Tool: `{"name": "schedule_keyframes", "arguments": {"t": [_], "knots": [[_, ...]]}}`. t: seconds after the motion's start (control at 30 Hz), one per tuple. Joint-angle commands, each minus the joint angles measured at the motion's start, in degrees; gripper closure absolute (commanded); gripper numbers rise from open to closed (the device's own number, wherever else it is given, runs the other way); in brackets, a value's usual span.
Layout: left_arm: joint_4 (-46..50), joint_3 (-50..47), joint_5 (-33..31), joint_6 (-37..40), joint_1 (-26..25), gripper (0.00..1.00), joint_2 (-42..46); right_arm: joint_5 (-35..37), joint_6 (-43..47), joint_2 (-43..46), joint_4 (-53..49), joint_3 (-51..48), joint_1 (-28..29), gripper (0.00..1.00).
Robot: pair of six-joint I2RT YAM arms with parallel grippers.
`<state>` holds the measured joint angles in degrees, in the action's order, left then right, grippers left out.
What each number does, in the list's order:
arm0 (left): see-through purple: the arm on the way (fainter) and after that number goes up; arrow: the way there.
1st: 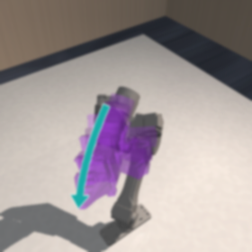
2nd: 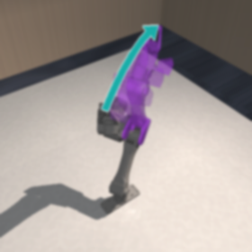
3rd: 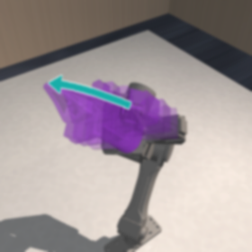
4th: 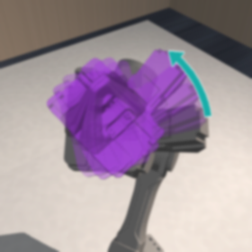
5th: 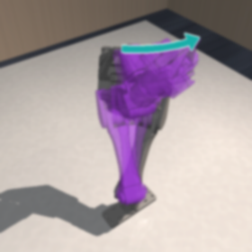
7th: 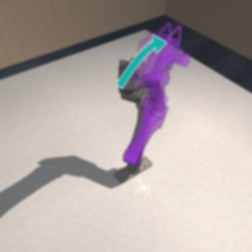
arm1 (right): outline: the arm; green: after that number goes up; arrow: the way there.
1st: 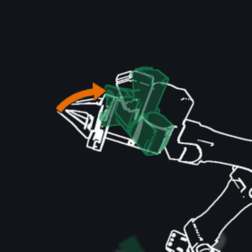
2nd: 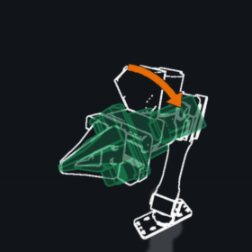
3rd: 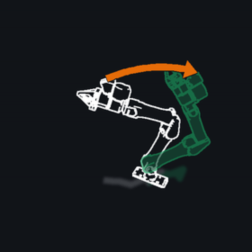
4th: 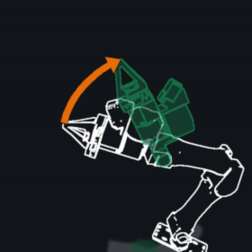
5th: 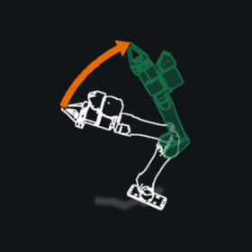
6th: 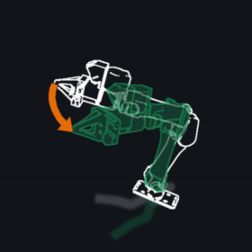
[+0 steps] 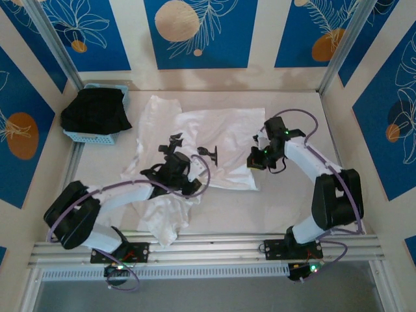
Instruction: Fold the inside-out t-shirt
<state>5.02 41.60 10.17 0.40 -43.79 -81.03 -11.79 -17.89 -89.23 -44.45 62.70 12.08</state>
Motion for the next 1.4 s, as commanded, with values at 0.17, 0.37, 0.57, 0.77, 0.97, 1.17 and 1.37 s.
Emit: {"name": "schedule_keyframes", "arguments": {"t": [0.17,0.37,0.57,0.77,0.97,1.17,1.37], "knots": [[0.6,-3.0,6.5,-5.9,3.5,1.00,2.9,10.0,3.3,-16.6,-1.2,12.7,-1.5,0.90],[-1.2,-2.5,7.2,-7.2,3.8,1.00,1.9,16.3,1.4,-8.7,-1.6,7.2,0.2,0.68],[-1.2,-1.7,7.6,-7.3,3.7,1.00,0.6,19.6,-2.6,2.0,-3.1,-4.4,6.6,0.58],[-0.8,-0.8,8.1,-7.3,3.7,1.00,0.1,23.4,-5.0,-0.1,-3.9,-6.5,12.6,0.57],[-0.6,-0.8,8.1,-7.0,3.8,1.00,0.3,27.1,-4.2,-6.9,-3.7,-2.5,15.8,0.55],[-0.2,-1.2,7.7,-7.0,3.7,1.00,0.9,30.3,-3.2,-10.1,-4.4,-1.0,16.1,0.56],[0.4,-1.6,6.9,-6.6,3.8,1.00,1.5,35.1,-3.0,-8.4,-6.7,-1.7,12.7,0.67]]}}
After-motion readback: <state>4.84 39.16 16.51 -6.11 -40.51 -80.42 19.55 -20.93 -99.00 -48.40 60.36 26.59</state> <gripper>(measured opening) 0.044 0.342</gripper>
